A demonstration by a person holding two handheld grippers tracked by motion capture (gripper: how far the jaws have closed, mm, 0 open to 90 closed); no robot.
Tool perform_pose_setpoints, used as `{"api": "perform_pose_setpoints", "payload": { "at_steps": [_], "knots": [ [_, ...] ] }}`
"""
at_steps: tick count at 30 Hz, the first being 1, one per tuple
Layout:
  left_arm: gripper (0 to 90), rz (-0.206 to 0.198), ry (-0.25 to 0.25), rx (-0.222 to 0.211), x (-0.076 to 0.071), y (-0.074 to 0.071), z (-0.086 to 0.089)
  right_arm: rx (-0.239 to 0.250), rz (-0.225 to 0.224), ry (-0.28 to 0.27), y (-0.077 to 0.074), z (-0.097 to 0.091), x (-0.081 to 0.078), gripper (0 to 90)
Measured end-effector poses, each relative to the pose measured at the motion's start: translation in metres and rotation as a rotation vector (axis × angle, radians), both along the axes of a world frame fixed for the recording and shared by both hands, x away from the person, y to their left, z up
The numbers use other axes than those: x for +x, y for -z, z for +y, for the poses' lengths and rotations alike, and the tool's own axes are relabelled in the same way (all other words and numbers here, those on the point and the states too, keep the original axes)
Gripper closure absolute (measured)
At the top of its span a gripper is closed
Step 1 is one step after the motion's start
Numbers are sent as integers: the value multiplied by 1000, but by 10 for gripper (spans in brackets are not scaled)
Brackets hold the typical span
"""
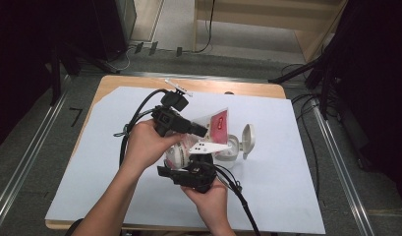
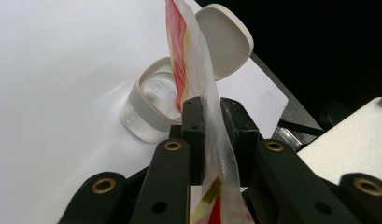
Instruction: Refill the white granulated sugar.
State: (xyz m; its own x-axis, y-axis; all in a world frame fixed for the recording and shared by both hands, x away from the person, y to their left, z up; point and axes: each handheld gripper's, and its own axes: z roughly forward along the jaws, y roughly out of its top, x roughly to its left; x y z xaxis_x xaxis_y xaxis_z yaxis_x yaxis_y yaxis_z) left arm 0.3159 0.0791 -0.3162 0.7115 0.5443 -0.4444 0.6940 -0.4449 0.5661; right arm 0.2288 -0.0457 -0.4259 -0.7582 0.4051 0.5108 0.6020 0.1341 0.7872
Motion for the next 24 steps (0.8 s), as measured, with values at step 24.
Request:
{"api": "perform_pose_setpoints", "payload": {
  "at_steps": [24],
  "knots": [
    [856, 81, 93, 106, 25, -15, -18, 41, 8, 1, -4, -7, 3, 630]
  ]
}}
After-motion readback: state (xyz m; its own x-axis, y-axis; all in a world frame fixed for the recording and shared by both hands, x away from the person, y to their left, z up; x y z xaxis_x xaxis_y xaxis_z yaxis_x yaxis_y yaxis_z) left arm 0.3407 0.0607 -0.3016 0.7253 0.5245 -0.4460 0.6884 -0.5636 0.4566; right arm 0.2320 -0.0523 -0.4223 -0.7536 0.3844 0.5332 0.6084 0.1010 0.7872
